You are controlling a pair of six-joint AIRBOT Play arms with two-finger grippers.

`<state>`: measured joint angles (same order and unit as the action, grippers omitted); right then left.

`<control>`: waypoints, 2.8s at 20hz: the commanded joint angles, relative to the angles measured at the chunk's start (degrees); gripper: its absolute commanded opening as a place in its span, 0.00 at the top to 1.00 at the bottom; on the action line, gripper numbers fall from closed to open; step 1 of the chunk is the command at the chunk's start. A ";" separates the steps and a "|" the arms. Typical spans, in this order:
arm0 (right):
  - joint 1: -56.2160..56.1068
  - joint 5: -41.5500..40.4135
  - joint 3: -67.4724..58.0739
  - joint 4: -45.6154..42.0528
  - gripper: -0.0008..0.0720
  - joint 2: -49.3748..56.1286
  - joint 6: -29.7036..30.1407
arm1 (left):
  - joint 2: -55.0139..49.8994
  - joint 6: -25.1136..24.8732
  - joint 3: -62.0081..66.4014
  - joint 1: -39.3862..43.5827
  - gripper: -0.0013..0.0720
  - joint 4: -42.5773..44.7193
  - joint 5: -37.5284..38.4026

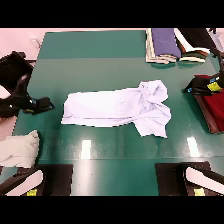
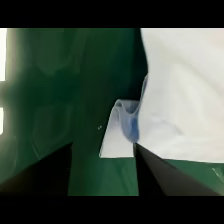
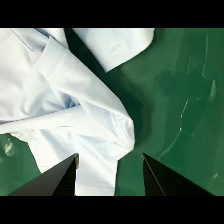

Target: Fold the shirts.

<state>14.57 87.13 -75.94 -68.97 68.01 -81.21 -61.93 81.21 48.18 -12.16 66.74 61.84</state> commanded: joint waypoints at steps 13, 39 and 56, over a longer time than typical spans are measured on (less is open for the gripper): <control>-3.41 -0.55 -0.02 0.31 0.37 -0.04 0.09 | -3.19 -12.98 -11.47 -1.03 0.50 -11.56 -4.35; -1.22 -16.94 26.60 2.27 0.20 1.20 2.75 | -5.73 -14.21 -3.13 -1.03 0.95 -15.80 2.03; -0.92 -15.76 -4.26 7.96 0.97 -19.65 7.63 | 16.31 -5.75 35.95 -1.09 0.95 -16.00 5.95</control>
<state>13.61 73.10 -68.42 -61.10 55.86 -73.17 -50.85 72.25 70.39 -13.21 50.74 68.49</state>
